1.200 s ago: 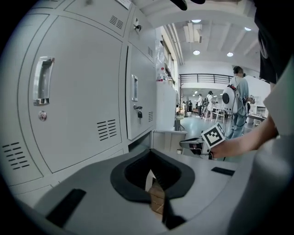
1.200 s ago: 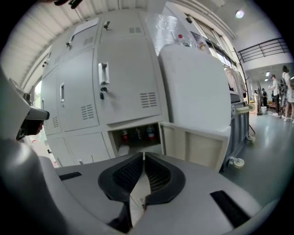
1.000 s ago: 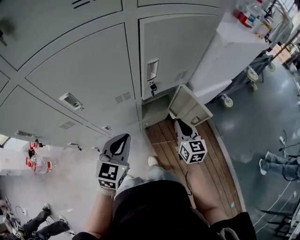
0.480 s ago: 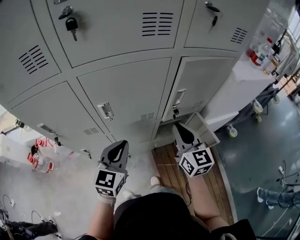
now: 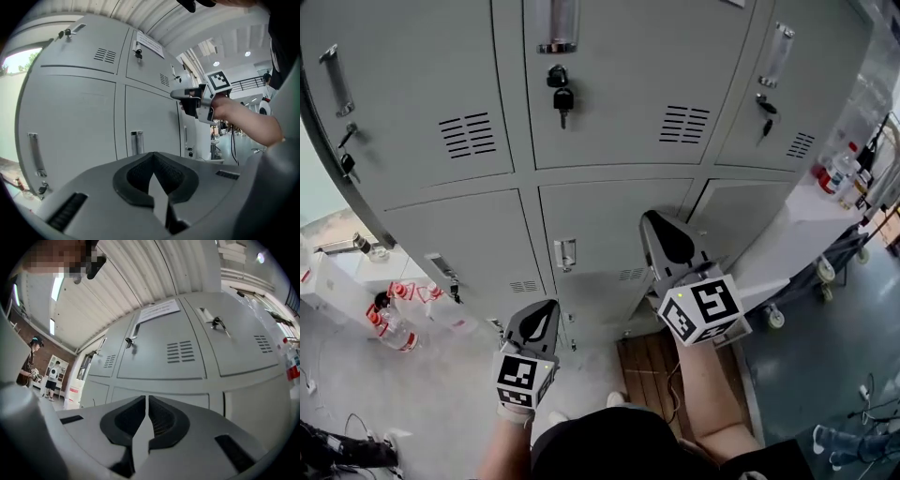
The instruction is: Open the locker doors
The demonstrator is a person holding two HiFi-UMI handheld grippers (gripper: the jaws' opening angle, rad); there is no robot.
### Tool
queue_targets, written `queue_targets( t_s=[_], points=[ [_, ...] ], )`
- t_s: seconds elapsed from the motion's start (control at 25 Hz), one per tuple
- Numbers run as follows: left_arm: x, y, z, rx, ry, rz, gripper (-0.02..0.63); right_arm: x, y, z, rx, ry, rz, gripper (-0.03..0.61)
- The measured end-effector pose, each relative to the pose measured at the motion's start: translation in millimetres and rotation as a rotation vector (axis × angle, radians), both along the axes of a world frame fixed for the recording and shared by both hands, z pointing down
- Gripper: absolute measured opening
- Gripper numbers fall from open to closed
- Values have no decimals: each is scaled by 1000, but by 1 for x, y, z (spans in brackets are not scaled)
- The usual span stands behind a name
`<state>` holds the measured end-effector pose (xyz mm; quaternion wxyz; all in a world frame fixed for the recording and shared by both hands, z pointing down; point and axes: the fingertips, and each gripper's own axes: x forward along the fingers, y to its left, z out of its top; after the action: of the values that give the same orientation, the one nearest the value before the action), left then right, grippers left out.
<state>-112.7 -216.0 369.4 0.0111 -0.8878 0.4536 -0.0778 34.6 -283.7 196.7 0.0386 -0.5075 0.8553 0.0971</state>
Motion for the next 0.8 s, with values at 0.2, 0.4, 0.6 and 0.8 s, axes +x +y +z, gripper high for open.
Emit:
queue_targets(
  t_s=[0.2, 0.4, 0.6, 0.8],
  points=[
    [-25, -4, -6, 19, 13, -44, 17, -47, -17, -73, 103, 31, -55, 43],
    [-45, -1, -9, 20, 30, -73, 17, -82, -21, -132, 177, 33, -87, 43],
    [-61, -3, -9, 16, 41, -97, 17, -109, -23, -181, 242, 38, -101, 46],
    [-75, -8, -8, 9, 50, -118, 17, -114, -24, -191, 234, 96, -81, 55]
  ],
)
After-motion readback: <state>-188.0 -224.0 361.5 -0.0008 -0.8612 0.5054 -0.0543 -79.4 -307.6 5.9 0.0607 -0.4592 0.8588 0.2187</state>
